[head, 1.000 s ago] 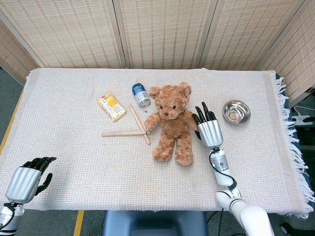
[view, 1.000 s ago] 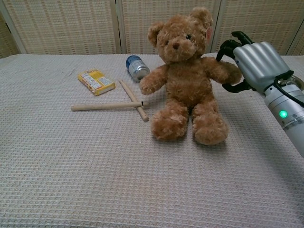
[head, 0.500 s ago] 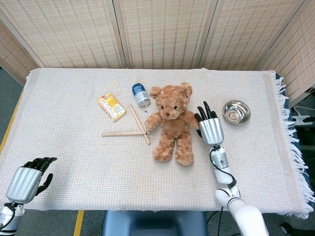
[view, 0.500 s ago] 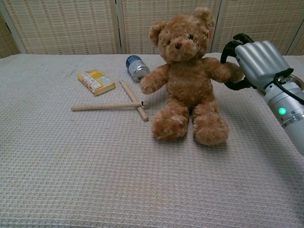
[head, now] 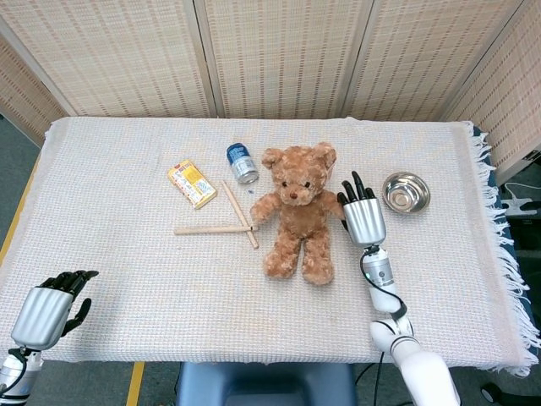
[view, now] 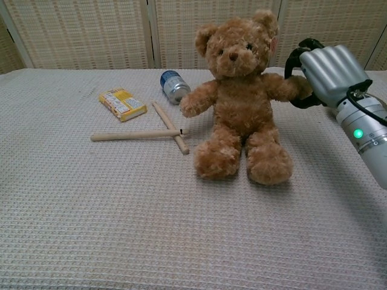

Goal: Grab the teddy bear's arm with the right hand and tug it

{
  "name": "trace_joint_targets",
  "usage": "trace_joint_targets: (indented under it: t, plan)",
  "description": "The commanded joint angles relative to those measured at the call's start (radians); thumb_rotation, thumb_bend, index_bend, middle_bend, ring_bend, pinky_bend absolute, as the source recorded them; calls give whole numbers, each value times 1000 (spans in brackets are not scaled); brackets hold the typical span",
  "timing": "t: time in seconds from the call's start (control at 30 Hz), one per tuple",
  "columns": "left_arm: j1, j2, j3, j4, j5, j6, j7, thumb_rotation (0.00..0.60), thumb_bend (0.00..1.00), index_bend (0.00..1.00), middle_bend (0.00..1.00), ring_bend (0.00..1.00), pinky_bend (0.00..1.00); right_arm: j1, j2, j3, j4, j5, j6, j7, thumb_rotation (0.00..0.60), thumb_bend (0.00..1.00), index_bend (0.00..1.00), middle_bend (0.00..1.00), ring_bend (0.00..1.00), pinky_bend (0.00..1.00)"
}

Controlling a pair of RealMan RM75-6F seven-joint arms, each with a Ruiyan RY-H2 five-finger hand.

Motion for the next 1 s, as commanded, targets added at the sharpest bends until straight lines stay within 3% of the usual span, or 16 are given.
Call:
trace_joint_targets:
  t: [0.03, 0.73, 1.0]
  plan:
    - [0, 0, 0, 0, 0, 0, 0, 600, 440, 266, 335, 345, 552, 11, 5, 6, -2, 8, 2, -6, 600, 198, 602, 290, 112, 481]
    - [-2, -2, 3, -1, 3, -4, 7, 600, 439, 266, 338, 356, 552, -22, -10, -32, 2, 8, -57, 8, 600, 198, 597, 290, 112, 482]
    - [-2, -2, 4, -3, 5, -4, 9, 600, 438, 266, 338, 356, 552, -10, 4, -23, 7, 20, -36, 3, 600, 198, 596, 290, 112, 482]
